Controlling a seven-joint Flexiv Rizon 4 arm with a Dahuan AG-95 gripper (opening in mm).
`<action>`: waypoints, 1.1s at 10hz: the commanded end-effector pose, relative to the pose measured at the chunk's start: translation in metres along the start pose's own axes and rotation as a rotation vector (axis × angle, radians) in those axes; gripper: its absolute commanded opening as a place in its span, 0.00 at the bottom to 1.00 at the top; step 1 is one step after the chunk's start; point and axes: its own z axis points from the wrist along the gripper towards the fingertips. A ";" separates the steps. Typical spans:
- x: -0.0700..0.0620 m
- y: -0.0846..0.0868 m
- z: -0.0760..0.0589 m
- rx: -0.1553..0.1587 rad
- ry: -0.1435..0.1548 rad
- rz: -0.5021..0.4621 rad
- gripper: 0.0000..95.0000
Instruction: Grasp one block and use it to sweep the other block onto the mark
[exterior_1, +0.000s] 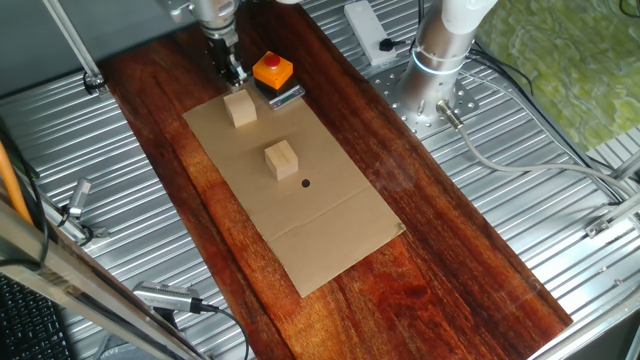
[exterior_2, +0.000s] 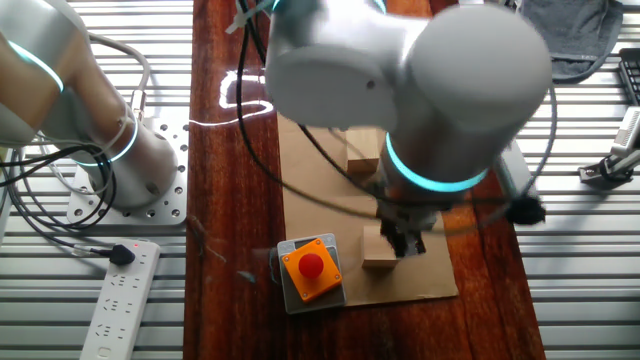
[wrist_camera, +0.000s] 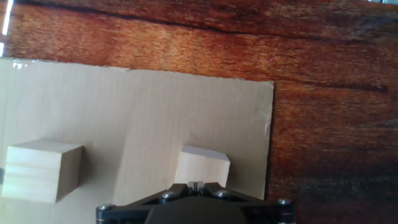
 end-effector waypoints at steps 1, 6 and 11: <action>0.004 -0.012 0.001 -0.026 -0.006 -0.002 0.00; 0.013 -0.038 0.018 -0.044 -0.015 -0.032 0.00; 0.011 -0.041 0.036 -0.047 -0.014 -0.038 0.00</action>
